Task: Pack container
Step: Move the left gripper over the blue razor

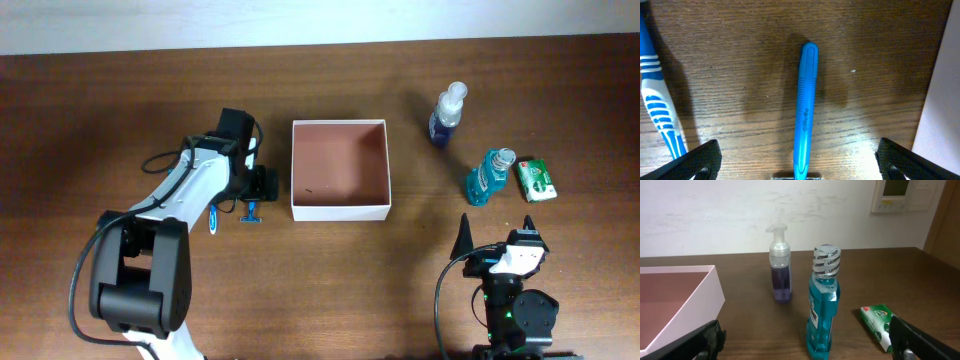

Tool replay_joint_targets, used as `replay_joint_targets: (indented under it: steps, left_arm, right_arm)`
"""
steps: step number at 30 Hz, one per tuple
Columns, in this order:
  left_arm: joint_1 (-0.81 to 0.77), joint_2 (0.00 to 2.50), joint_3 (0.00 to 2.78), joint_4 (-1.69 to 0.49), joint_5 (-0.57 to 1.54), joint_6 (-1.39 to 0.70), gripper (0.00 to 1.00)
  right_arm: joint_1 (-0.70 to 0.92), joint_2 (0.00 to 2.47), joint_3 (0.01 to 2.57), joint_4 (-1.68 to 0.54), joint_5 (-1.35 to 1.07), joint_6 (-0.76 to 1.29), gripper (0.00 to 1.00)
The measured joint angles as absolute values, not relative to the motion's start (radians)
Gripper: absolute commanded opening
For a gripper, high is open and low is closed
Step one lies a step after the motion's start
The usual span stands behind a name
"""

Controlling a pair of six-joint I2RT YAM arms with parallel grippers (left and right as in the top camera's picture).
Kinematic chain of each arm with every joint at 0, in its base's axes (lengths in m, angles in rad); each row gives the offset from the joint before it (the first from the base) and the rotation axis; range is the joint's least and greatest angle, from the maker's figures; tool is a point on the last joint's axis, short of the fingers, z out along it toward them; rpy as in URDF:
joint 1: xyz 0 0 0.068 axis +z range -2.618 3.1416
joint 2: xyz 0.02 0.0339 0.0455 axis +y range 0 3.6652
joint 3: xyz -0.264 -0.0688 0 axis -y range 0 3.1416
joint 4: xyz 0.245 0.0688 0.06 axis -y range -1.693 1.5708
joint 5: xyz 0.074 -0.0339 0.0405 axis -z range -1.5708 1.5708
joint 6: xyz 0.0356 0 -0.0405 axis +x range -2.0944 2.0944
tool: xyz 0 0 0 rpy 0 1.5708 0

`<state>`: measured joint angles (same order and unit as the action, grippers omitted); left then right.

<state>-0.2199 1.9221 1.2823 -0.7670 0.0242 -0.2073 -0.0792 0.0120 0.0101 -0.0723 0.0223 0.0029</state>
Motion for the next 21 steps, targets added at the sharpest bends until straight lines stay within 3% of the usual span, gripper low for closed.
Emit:
replay_joint_targets:
  steps: [21]
  left_arm:
    - [-0.22, 1.979, 1.286, -0.74, 0.018, -0.21, 0.99]
  right_arm:
    - [-0.079, 0.012, 0.01, -0.072, 0.022, 0.003, 0.99]
